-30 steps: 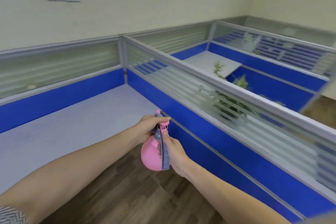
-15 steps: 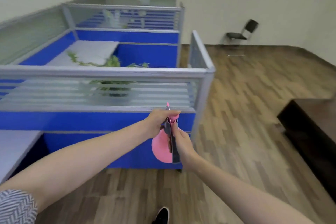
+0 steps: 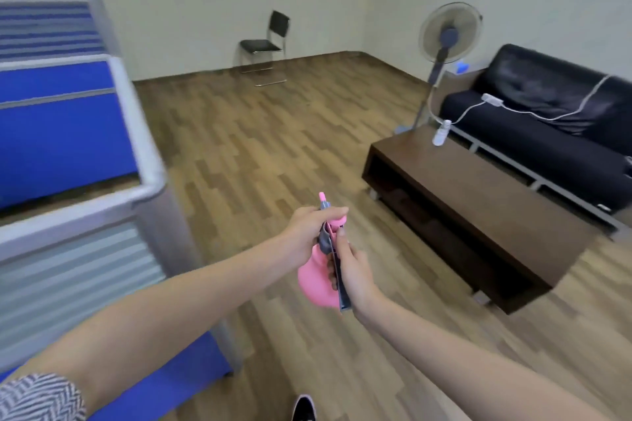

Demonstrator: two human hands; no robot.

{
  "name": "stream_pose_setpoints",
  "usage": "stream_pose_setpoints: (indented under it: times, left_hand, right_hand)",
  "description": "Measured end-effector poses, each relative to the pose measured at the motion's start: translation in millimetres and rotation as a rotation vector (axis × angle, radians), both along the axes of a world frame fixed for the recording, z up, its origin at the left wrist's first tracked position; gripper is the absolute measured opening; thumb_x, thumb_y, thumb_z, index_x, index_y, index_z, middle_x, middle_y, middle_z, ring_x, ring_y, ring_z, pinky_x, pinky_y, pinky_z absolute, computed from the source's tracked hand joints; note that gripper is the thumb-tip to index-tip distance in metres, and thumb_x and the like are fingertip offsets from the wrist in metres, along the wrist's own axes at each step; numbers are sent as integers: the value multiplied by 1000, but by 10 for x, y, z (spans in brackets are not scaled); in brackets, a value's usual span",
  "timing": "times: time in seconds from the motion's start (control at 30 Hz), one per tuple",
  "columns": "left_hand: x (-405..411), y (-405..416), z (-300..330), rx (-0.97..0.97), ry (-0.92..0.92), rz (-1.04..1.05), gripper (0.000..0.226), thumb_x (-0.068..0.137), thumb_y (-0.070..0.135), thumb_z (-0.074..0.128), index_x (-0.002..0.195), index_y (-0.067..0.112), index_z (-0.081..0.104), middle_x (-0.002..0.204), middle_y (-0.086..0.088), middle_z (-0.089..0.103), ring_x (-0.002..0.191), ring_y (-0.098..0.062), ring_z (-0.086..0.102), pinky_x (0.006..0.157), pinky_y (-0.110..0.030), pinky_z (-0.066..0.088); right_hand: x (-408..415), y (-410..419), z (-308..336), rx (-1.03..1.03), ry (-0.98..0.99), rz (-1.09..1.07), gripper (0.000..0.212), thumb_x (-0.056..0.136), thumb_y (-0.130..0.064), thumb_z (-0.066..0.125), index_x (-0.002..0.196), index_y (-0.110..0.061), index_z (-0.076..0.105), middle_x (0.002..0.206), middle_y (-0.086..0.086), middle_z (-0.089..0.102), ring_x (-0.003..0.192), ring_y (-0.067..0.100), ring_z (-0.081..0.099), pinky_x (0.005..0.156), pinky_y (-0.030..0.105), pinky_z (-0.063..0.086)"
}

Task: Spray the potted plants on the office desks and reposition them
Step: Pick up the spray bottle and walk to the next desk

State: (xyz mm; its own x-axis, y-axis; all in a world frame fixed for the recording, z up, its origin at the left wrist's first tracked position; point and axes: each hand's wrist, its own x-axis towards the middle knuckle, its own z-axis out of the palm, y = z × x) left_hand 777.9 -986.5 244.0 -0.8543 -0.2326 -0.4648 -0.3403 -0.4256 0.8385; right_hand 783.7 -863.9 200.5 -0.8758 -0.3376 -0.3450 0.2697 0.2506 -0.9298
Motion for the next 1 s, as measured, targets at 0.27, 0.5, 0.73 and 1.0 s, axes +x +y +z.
stream_pose_setpoints:
  times: [0.27, 0.5, 0.73, 1.0]
  left_hand:
    - [-1884, -252, 62, -7, -53, 42, 48, 40, 36, 85, 74, 8, 66, 84, -18, 55, 79, -32, 52, 73, -43, 41]
    - [-3215, -950, 5, -37, -69, 99, 48, 38, 33, 85, 75, 6, 69, 71, -12, 62, 76, -31, 60, 77, -42, 51]
    - [-4521, -2108, 57, -98, -113, 352, 18, 77, 14, 77, 69, 11, 62, 60, -3, 56, 53, -19, 51, 53, -25, 39]
    - [-5258, -3861, 370, -127, -30, 659, 16, 81, 9, 75, 70, 6, 63, 50, -4, 62, 40, -17, 61, 43, -16, 46]
  right_hand:
    - [-1813, -368, 135, 3, -44, -64, 69, 94, -73, 43, 87, -10, 69, 54, -5, 56, 48, 13, 50, 52, 28, 39]
    - [-3223, -1081, -37, -10, -66, -21, 69, 91, -75, 44, 105, -16, 76, 107, 14, 79, 91, 30, 76, 88, 42, 58]
    - [-4794, -2319, -111, 21, -63, 220, 72, 90, -78, 38, 100, -15, 74, 84, 4, 74, 69, 21, 67, 66, 32, 48]
    - [-5843, -4173, 251, -32, -20, 512, 63, 95, -69, 42, 99, -15, 74, 76, -1, 70, 69, 17, 67, 69, 31, 50]
